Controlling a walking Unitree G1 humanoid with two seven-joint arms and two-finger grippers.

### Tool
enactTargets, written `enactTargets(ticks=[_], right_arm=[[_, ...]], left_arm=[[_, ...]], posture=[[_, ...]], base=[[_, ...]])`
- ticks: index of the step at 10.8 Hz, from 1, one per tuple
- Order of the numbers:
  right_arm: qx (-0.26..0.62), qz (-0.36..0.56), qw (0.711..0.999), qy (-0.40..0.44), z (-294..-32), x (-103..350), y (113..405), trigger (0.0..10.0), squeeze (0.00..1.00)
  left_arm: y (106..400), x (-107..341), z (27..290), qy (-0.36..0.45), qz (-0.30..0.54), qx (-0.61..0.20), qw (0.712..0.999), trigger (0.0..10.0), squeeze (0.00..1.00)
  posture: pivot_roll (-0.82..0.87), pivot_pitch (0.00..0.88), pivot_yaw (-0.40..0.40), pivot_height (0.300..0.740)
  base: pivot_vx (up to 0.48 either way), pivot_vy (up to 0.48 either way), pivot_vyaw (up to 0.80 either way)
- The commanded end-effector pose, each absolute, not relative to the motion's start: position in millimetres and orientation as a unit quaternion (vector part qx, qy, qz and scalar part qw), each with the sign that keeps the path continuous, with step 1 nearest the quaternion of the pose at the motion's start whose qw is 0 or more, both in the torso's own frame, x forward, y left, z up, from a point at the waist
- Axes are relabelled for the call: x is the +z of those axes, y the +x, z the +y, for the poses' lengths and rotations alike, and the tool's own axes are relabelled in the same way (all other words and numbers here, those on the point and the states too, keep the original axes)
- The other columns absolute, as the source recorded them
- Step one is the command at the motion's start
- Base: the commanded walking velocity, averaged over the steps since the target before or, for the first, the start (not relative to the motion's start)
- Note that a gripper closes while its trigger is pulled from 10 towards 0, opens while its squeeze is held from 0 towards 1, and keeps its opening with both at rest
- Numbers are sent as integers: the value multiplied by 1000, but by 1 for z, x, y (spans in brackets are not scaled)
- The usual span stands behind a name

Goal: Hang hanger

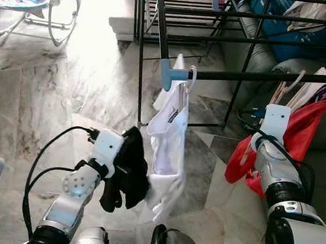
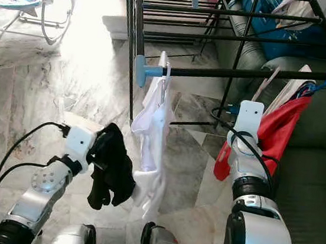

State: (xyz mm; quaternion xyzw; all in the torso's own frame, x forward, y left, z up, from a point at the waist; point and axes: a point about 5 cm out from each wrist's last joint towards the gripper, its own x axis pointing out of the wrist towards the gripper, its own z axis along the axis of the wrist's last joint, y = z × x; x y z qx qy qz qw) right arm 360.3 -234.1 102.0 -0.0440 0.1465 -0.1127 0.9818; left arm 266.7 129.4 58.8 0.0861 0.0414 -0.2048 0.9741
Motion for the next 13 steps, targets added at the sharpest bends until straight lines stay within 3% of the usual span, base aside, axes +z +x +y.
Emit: enactTargets(ticks=[1,9,11,13], right_arm=[[-123,153,979,-49,-238,101,360,0,0],[-100,97,988,-62,-232,111,361,0,0],[-105,24,992,-65,-237,119,351,0,0],[-129,-23,989,-70,-248,108,318,0,0]], left_arm=[[267,58,128,94,44,-212,972,10000,0],[269,59,129,104,45,-219,969,10000,0],[268,58,130,102,46,-210,971,10000,0],[267,58,134,102,45,-186,976,10000,0]], posture=[[-5,150,-55,740],[6,143,-46,740],[7,140,-47,740],[11,151,-63,740]], base=[[0,0,0],[0,0,0],[0,0,0],[0,0,0]])
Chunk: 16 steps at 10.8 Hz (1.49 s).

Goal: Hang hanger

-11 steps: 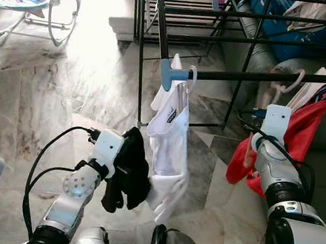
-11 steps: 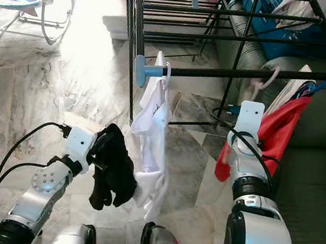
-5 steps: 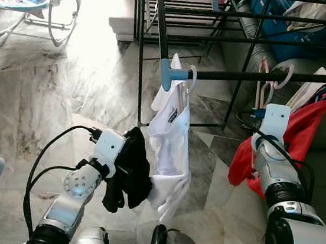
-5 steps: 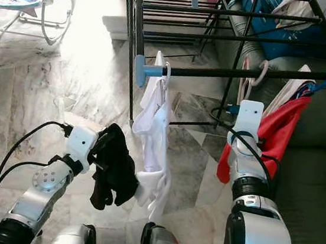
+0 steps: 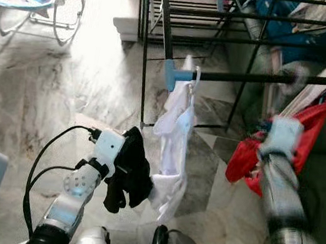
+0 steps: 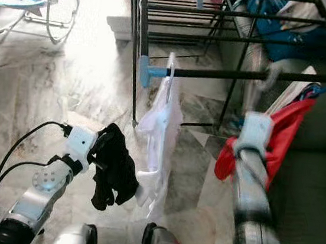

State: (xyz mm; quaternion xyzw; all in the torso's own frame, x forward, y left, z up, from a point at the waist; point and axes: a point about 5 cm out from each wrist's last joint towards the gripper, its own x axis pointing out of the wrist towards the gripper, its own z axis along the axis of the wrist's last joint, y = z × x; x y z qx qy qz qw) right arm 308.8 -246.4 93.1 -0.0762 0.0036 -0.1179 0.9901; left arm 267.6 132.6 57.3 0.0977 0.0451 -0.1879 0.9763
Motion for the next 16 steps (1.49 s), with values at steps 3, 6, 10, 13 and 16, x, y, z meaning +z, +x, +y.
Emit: enactTargets(ticks=[3,6,10,13,16], right_arm=[[-114,-31,991,-62,-242,87,269,0,0],[-91,38,994,-46,-241,61,241,5961,0],[43,147,987,-50,-226,38,236,10000,0],[56,128,988,-72,-227,46,250,10000,0],[18,119,992,-34,-211,36,244,10000,0]], left_arm=[[261,53,137,102,53,-172,978,10000,0],[261,55,138,110,49,-163,979,10000,0],[260,49,146,122,59,-139,981,10000,0],[264,50,149,126,54,-123,983,10000,0],[266,52,150,131,47,-116,983,10000,0]], posture=[[1,159,-62,740],[1,167,-62,740],[-9,126,-43,740],[2,97,-53,740],[18,87,-65,740]], base=[[0,0,0],[0,0,0],[0,0,0],[0,0,0],[0,0,410]])
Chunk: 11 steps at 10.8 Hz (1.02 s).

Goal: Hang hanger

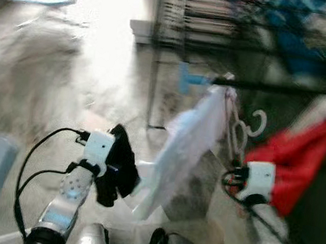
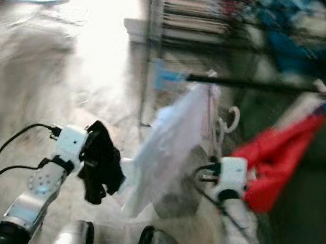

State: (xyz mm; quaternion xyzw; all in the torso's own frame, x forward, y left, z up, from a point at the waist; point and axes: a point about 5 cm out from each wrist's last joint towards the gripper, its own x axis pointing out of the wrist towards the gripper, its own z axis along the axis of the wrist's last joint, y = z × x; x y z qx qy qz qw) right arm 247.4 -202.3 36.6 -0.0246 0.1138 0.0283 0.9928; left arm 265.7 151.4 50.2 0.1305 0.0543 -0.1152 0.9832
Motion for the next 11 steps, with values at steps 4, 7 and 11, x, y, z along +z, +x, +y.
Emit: enactTargets(ticks=[4,7,11], right_arm=[[3,85,994,-62,-201,45,261,10000,0],[-40,62,994,-78,-212,50,265,10000,0],[-14,71,995,-72,-201,44,262,10000,0]], left_arm=[[273,56,152,134,37,-104,985,10000,0],[275,58,152,128,32,-91,987,10000,0],[274,56,148,124,33,-92,987,10000,0]], posture=[[5,107,-78,740],[-8,129,-69,740],[-10,136,-66,740]], base=[[0,0,0],[-306,0,0],[-318,0,0]])
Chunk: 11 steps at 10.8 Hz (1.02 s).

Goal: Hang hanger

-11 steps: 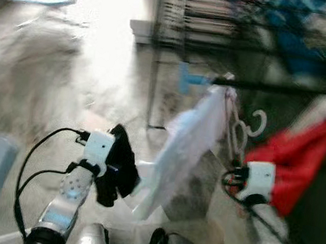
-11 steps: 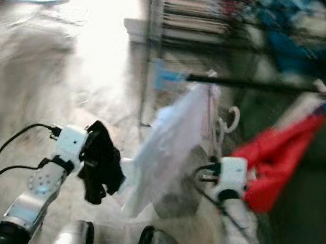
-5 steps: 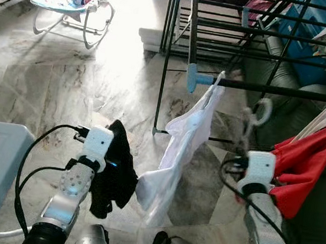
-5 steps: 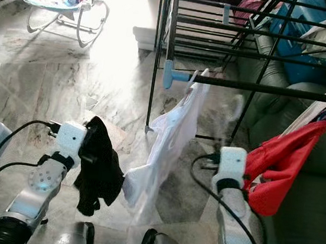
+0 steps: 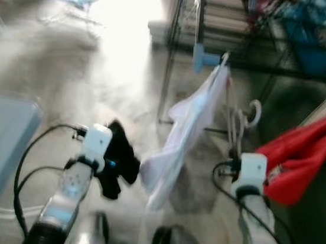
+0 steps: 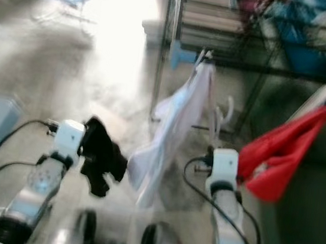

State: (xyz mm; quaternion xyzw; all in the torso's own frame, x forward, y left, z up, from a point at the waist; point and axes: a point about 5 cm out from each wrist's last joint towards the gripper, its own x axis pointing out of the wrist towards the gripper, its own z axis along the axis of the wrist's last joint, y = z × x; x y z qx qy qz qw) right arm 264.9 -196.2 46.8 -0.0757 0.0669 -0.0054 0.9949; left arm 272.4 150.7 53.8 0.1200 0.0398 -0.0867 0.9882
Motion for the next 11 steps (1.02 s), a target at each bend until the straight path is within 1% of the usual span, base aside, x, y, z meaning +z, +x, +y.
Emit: enactTargets(ticks=[1,9,11], right_arm=[[-15,66,995,-70,-201,47,263,10000,0],[-17,62,996,-67,-201,48,267,10000,0],[-30,60,996,-62,-206,50,269,10000,0]], left_arm=[[274,56,148,124,33,-92,987,10000,0],[275,58,149,131,28,-93,987,10000,0],[277,58,148,135,26,-96,986,10000,0]], posture=[[-11,136,-66,740],[-8,139,-62,740],[-12,135,-65,740]], base=[[-326,0,0],[-330,0,0],[-334,0,0]])
